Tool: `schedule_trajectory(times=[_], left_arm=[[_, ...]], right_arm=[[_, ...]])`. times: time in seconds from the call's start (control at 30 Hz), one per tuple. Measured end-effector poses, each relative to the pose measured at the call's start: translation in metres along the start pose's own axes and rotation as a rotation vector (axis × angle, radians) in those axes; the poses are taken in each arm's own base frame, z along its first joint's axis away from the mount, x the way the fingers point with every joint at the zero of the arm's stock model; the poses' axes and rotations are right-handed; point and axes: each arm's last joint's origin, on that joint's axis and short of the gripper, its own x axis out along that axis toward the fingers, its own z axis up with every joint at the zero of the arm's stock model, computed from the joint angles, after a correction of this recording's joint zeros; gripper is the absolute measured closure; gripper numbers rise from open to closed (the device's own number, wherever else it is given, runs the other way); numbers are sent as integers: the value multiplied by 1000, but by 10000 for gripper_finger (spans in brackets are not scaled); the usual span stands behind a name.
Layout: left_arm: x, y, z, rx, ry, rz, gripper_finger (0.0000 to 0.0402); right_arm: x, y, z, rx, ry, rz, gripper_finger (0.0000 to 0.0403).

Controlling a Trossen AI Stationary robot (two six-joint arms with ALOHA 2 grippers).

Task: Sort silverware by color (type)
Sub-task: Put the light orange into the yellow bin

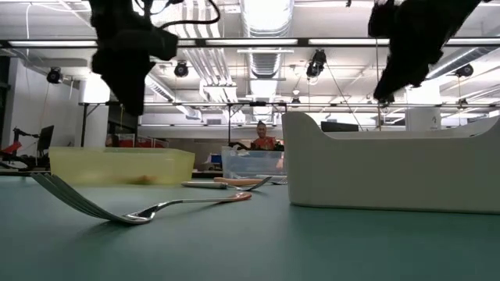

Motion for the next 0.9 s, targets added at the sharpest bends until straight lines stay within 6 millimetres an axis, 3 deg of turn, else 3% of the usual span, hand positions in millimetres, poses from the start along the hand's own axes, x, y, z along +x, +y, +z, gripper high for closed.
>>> schedule_trajectory(times=[0.2,0.33,0.63,0.9], left_arm=[[0,2,-2,-94,5,35,290],[0,3,1,-139,-84,90,290],[1,9,7,-399,-192,153,290],[1,12,9,-492,-220,168,290]], right_arm=[[-24,18,1,-222,-165,151,339],[-41,22,5,-337,-309,219,339],[-56,12,-7,-554,-600,377,339],[-58,-6,-30,-570,-732,395,339]])
